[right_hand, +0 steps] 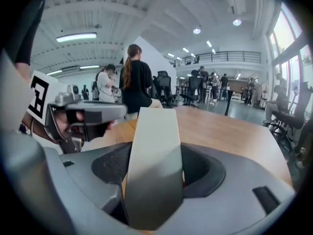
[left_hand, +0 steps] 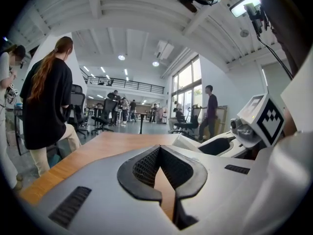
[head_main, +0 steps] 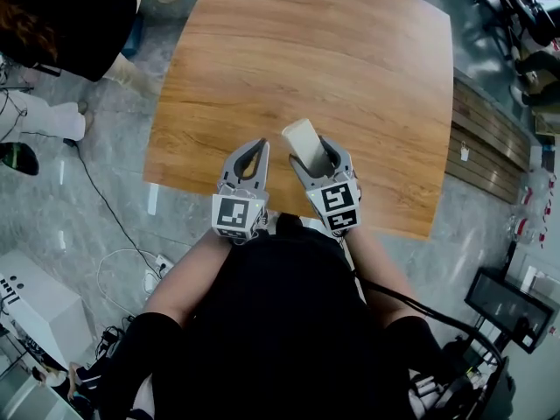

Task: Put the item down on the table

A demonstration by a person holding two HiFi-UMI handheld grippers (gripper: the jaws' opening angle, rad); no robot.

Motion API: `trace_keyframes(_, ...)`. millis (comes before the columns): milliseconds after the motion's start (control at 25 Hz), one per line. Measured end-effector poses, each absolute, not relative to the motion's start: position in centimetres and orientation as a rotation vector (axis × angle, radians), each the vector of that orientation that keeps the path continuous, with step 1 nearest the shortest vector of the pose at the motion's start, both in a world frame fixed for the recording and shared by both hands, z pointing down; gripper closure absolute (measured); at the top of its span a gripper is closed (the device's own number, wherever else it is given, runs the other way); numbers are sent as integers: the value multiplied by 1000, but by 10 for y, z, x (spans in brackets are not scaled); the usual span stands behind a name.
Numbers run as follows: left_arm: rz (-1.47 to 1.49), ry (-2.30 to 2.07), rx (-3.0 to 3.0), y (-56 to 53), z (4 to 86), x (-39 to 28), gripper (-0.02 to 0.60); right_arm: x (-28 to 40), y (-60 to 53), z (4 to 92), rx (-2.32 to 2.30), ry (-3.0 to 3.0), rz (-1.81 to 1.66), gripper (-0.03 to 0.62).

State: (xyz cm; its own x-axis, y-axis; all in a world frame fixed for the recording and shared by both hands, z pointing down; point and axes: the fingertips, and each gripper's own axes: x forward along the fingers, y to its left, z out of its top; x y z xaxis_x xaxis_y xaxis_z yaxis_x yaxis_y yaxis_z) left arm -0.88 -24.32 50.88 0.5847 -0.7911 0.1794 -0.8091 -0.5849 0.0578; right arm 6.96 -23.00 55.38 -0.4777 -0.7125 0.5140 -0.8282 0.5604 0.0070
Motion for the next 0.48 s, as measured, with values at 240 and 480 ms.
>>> trace_keyframes(240, 115, -1312, 2759, -238, 474, 9, 578, 73, -213, 467, 1421, -2469, 141, 329)
trace_keyframes(480, 53, -1298, 2798, -236, 450, 20, 578, 79, -205, 432, 1511, -2538, -59, 329)
